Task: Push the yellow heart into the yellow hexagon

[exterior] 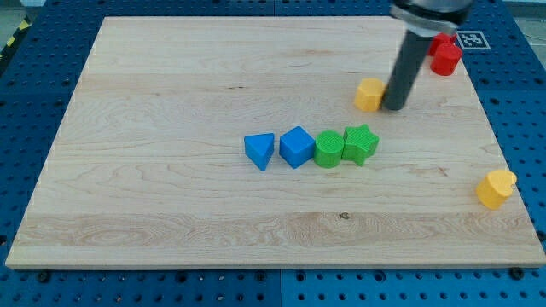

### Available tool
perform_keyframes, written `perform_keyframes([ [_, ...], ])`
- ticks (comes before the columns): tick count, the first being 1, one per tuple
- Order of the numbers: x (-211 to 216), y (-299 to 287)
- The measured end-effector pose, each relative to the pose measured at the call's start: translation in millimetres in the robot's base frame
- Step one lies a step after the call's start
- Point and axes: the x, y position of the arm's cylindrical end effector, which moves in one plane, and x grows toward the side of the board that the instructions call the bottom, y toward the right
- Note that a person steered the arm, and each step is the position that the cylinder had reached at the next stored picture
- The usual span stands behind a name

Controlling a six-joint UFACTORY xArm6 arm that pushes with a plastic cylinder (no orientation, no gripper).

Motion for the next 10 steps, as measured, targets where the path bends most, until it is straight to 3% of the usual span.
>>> perform_keyframes([
  [2, -26, 15],
  [4, -30, -21],
  [5, -30, -8],
  [6, -14, 48],
  [8, 65, 139],
  [10, 143, 182],
])
